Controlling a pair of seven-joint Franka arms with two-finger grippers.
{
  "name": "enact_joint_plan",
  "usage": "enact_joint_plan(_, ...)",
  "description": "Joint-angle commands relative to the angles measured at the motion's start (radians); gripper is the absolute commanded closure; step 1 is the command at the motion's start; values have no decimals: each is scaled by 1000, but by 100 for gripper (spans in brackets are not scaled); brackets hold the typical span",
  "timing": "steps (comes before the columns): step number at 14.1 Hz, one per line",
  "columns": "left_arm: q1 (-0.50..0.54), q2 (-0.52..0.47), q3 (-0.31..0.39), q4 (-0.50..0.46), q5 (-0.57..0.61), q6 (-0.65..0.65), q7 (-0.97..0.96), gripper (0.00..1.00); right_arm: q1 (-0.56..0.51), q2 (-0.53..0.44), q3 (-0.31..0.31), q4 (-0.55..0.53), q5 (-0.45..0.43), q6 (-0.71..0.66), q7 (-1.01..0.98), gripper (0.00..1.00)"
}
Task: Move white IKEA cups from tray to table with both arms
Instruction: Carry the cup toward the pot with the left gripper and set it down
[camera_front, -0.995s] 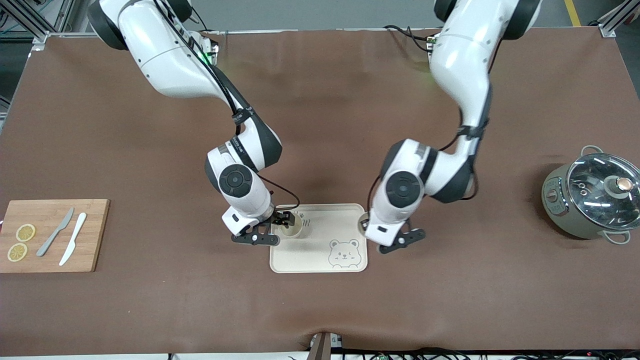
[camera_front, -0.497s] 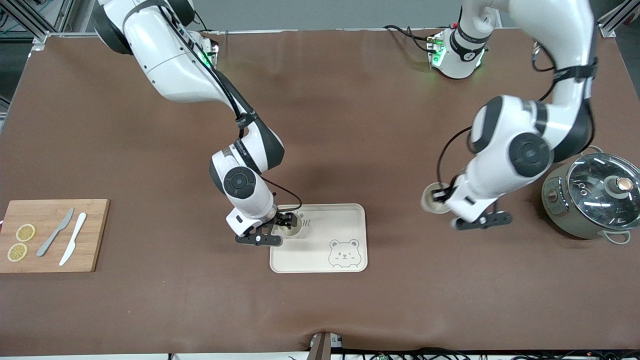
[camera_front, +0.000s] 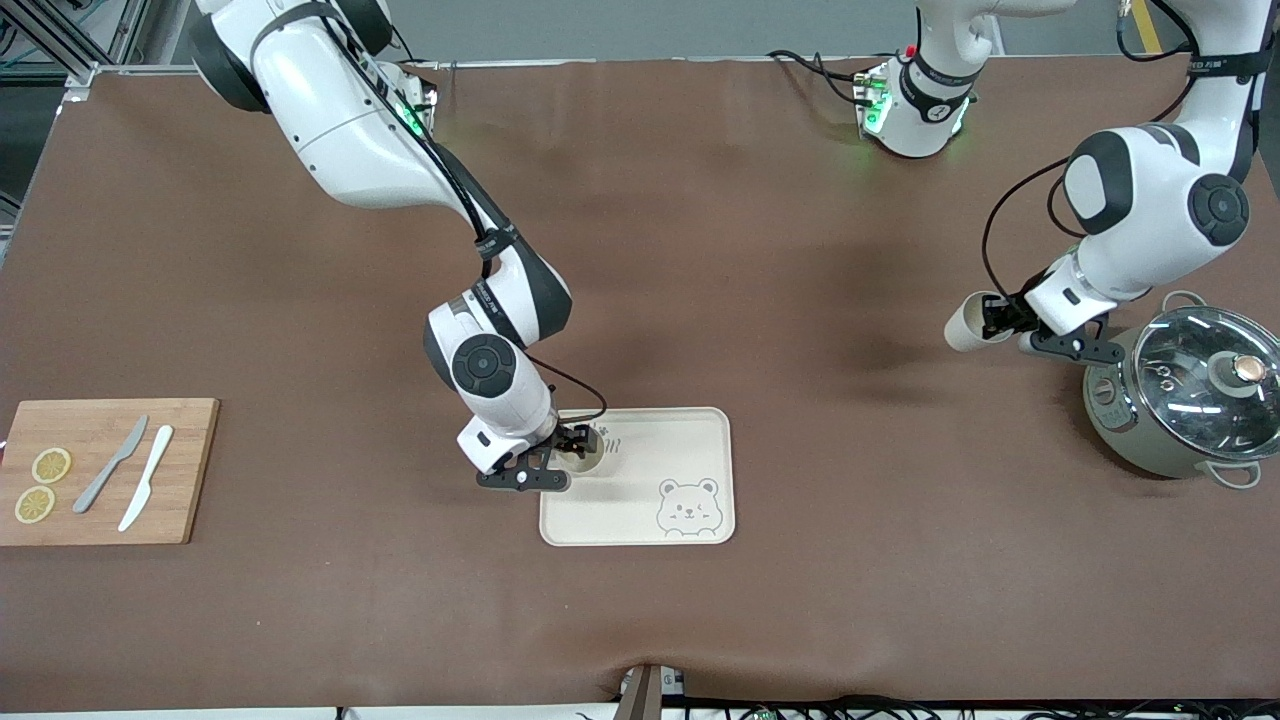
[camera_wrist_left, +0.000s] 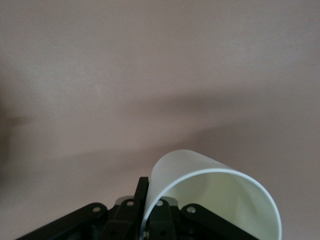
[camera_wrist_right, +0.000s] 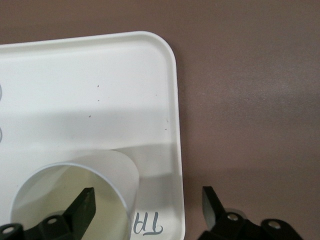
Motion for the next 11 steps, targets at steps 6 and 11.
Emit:
enact_joint_plan(6,-22,218,-122,-48,-144,399,12,100,8,13,-2,23,-14,1,-7,83)
enact_joint_plan(11,-11,274,-122,-47,-161,407,9,100,14,11,-2,23,-14,3,-7,100)
